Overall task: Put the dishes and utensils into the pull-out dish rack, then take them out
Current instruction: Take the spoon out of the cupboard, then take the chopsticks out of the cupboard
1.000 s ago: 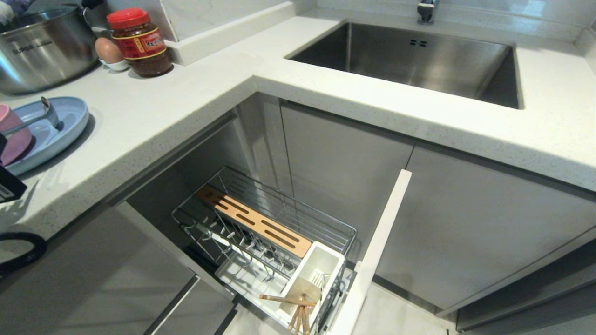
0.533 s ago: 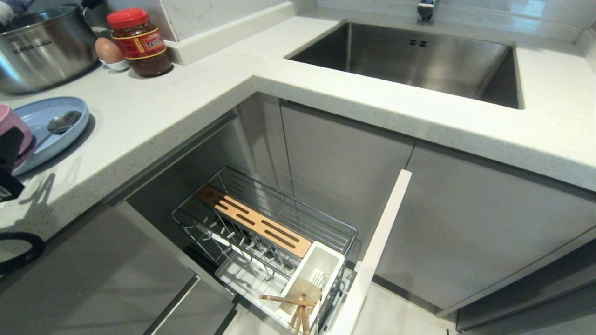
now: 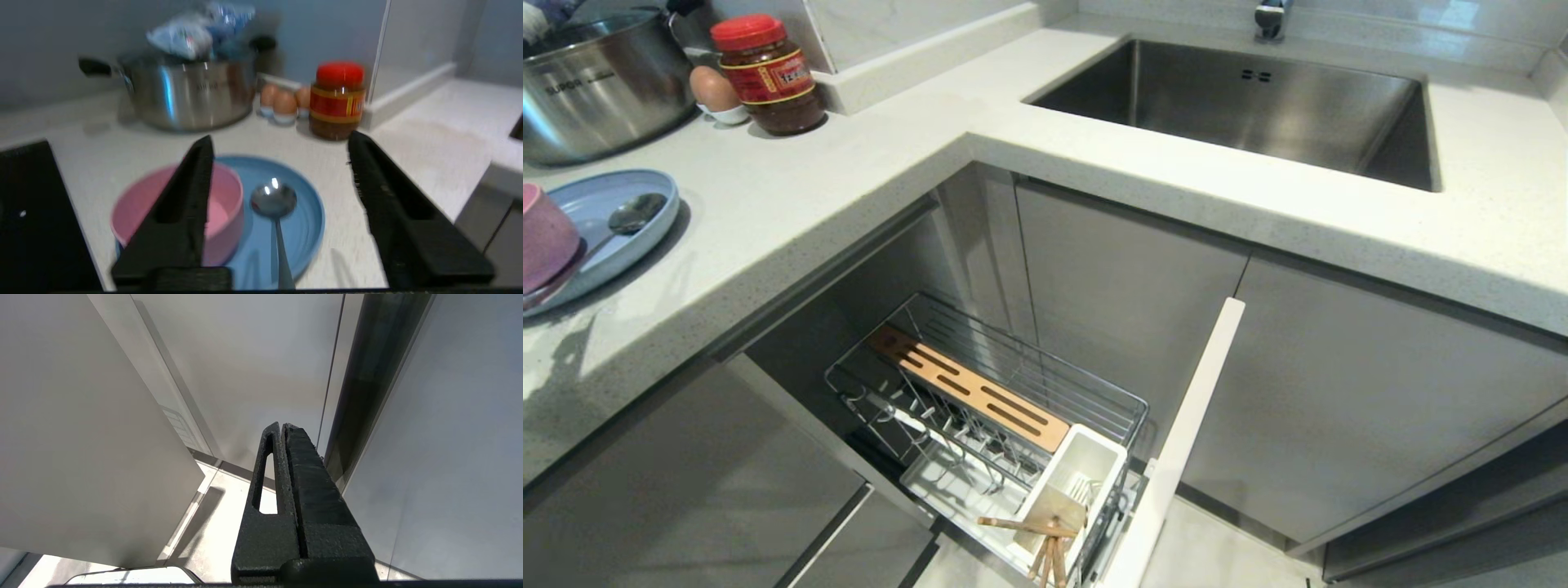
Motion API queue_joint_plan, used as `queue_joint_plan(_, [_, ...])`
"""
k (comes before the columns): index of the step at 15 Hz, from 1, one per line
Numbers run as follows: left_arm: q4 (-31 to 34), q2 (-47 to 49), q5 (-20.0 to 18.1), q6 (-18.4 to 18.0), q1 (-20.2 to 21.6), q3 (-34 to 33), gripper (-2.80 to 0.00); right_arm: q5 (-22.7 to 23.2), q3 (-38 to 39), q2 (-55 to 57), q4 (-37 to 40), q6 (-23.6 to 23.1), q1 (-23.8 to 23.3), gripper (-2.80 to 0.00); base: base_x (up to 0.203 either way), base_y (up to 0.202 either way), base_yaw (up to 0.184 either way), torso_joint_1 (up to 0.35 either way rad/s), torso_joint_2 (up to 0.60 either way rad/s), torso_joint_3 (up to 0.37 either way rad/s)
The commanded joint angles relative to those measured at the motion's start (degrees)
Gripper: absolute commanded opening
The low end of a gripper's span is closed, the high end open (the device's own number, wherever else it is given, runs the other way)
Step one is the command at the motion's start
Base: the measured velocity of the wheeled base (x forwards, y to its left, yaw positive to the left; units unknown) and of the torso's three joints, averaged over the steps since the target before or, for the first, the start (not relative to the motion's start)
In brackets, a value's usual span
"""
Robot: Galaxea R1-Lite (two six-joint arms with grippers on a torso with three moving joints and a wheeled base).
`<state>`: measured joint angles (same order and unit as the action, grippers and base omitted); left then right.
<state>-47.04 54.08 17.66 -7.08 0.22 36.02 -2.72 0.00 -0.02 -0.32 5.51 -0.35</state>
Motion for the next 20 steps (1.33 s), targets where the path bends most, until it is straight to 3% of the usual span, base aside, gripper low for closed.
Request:
queue_joint_plan(1, [3.55, -1.29, 0.47, -0.24, 0.00, 6.56, -2.80, -0.01, 0.00, -0.24, -0.03, 0.03, 0.00, -2.80, 0.000, 0.000, 0.000, 0.000, 0.00, 0.000])
queue_joint_plan(7, [15.64, 1.78, 1.37, 0.76, -0.32, 27.47, -2.80, -0.01, 0.00, -0.24, -0.03, 0.03, 0.00, -2.80, 0.000, 0.000, 0.000, 0.000, 0.00, 0.000])
queue_joint_plan(10, [27.35, 6.75, 2.58, 10.08, -1.91, 37.72, -2.80, -0.01, 0.00, -0.24, -0.03, 0.03, 0.00, -2.80, 0.000, 0.000, 0.000, 0.000, 0.00, 0.000])
queue_joint_plan(13, [39.72, 14.17, 2.84, 24.59, -4.35, 45.21, -2.80, -0.01, 0.02, -0.22, -0.03, 0.03, 0.00, -2.80, 0.000, 0.000, 0.000, 0.000, 0.00, 0.000])
queue_joint_plan(15, [44.39, 18.24, 0.42, 28.46, -6.72, 47.75, -2.80, -0.01, 0.00, -0.21, -0.03, 0.03, 0.00, -2.80, 0.000, 0.000, 0.000, 0.000, 0.00, 0.000])
queue_joint_plan(20, [56.23, 26.57, -0.46, 33.83, -21.69, 51.13, -2.80, -0.01, 0.00, -0.24, -0.03, 0.03, 0.00, -2.80, 0.000, 0.000, 0.000, 0.000, 0.00, 0.000])
